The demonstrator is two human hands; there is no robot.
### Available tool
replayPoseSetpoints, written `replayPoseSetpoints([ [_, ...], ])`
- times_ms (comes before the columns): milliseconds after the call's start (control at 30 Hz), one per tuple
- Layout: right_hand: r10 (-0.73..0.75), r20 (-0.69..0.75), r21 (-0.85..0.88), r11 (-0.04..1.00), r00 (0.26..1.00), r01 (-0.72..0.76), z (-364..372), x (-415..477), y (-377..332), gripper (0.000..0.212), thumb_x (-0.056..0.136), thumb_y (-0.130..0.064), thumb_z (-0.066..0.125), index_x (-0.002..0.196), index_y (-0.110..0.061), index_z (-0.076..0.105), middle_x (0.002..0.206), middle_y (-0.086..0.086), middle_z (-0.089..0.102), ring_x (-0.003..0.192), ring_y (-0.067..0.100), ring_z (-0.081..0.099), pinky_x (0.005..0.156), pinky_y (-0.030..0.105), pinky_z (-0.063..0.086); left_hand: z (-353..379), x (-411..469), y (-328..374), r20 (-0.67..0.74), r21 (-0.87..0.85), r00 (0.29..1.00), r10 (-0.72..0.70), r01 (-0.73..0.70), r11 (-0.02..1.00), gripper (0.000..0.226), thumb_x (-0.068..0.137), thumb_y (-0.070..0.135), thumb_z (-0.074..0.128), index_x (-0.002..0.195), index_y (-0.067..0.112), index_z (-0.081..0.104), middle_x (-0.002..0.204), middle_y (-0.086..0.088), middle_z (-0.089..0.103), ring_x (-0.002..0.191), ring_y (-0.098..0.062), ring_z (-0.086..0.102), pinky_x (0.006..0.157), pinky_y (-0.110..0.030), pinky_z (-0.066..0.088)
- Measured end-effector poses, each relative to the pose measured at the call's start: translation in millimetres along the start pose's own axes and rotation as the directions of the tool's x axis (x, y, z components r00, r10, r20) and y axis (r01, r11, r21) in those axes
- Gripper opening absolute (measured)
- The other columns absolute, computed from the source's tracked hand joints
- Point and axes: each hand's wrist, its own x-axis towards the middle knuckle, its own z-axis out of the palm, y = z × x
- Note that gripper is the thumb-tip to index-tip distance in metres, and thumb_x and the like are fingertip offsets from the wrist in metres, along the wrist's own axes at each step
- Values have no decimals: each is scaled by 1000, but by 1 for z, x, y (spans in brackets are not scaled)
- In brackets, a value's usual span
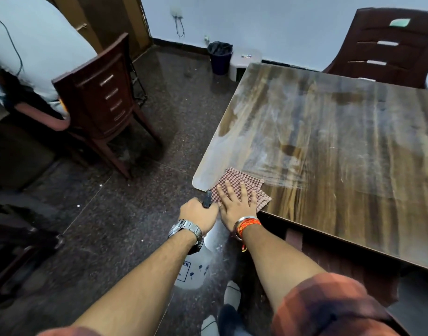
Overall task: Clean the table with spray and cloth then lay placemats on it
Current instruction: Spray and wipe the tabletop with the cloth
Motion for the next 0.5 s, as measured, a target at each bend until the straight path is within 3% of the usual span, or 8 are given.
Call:
replayPoseSetpoints([
  [100, 3, 1, -13, 1000, 1000, -3, -2, 0, 0, 53, 97, -52, 15, 148, -47, 0, 160, -14, -8, 145, 31, -14, 111, 58, -14, -6, 13, 14, 41, 31, 999, 18, -19, 999, 27, 85, 33, 55, 66, 15, 57, 75, -7, 63, 72, -26, 56, 62, -26, 38],
  [267, 4, 31, -10, 1000, 1000, -4, 0, 2, -1, 53, 98, -51, 16, 148, -46, -2, 160, -13, -9, 144, 31, -18, 109, 57, -19, -13, 33, 26, 60, 129, 998, 11, -19, 991, 40, 88, 42, 53, 95, 5, 68, 96, -15, 68, 81, -29, 61, 65, -26, 43],
  [433, 3, 36, -3, 1000, 999, -3, -7, 15, -9, 56, 98, -45, 21, 148, -46, -5, 160, -12, -10, 144, 32, -17, 109, 58, -17, -13, 48, 27, 128, 272, 992, -8, -27, 962, 40, 88, 39, 47, 93, 6, 69, 103, -19, 70, 92, -34, 65, 70, -27, 47],
  [500, 19, 21, -2, 1000, 1000, -19, -7, 18, -15, 58, 97, -42, 22, 148, -44, -5, 160, -11, -11, 144, 33, -18, 108, 58, -18, -15, 55, 24, 141, 290, 989, -37, -6, 957, 43, 88, 39, 48, 100, 5, 70, 106, -19, 69, 95, -33, 65, 71, -26, 47],
])
